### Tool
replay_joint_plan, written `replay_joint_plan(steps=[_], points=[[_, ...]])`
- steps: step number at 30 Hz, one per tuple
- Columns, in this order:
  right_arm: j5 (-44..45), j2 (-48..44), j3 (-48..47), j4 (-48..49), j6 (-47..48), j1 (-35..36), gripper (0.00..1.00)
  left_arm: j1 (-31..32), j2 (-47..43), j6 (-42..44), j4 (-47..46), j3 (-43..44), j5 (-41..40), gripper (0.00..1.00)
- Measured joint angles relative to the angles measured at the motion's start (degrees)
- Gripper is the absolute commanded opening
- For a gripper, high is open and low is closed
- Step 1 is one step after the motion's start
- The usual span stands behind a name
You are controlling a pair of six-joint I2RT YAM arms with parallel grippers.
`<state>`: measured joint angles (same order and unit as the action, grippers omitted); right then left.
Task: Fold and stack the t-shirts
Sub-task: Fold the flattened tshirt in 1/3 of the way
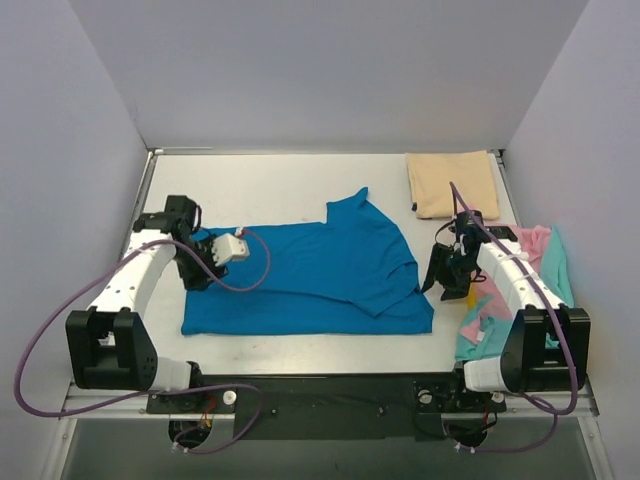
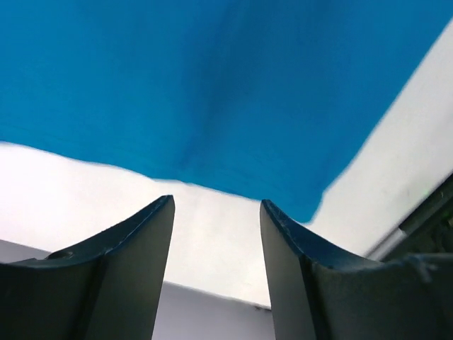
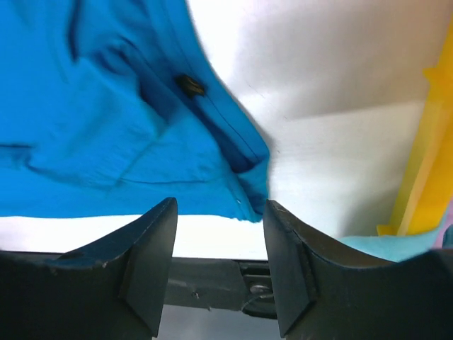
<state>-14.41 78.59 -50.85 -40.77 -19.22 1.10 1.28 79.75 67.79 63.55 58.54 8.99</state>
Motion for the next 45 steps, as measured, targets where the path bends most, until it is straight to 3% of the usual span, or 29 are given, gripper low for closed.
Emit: replay_joint_plan(steps=[2, 6, 9, 11, 16, 19, 30, 36, 39, 45], points=[[-0.7, -0.4, -1.0, 1.6, 0.0, 0.0, 0.45, 2.5, 0.0, -1.8, -0.1, 5.9, 4.1, 0.55], [-4.2, 1.9, -2.6, 6.0, -0.3, 0.0, 0.44, 11.5, 0.5, -5.0, -1.7, 15.2, 17.1, 0.56], [-6.3, 7.1, -4.1, 9.1, -0.5, 0.0, 0.41, 22.2, 4.6, -7.0, -2.9, 19.5, 22.6, 0.56], [-7.3, 10.6, -4.9, 10.6, -0.7, 0.0, 0.36, 30.2, 9.4, -8.7, -5.2, 21.8, 22.7, 0.57], [-9.1, 14.9, -5.5, 12.6, -1.4, 0.0, 0.34, 48.8, 24.0, -11.1, -12.9, 26.3, 21.0, 0.61], [-9.5, 14.9, -5.6, 12.9, -1.8, 0.0, 0.33, 53.9, 29.4, -12.1, -15.5, 28.4, 20.8, 0.62], [-9.8, 14.9, -5.6, 13.5, -1.7, 0.0, 0.27, 58.2, 38.0, -13.1, -25.4, 30.8, 16.0, 0.58], [-10.1, 14.9, -5.6, 13.6, -1.4, 0.0, 0.06, 58.4, 39.0, -13.9, -27.7, 30.8, 14.8, 0.29], [-10.4, 15.0, -5.6, 13.6, -1.2, 0.0, 0.00, 58.6, 39.3, -15.1, -28.5, 30.8, 14.4, 0.00], [-11.2, 15.0, -6.4, 13.1, -1.1, 0.0, 0.00, 58.1, 39.3, -18.5, -29.3, 30.8, 12.9, 0.00]])
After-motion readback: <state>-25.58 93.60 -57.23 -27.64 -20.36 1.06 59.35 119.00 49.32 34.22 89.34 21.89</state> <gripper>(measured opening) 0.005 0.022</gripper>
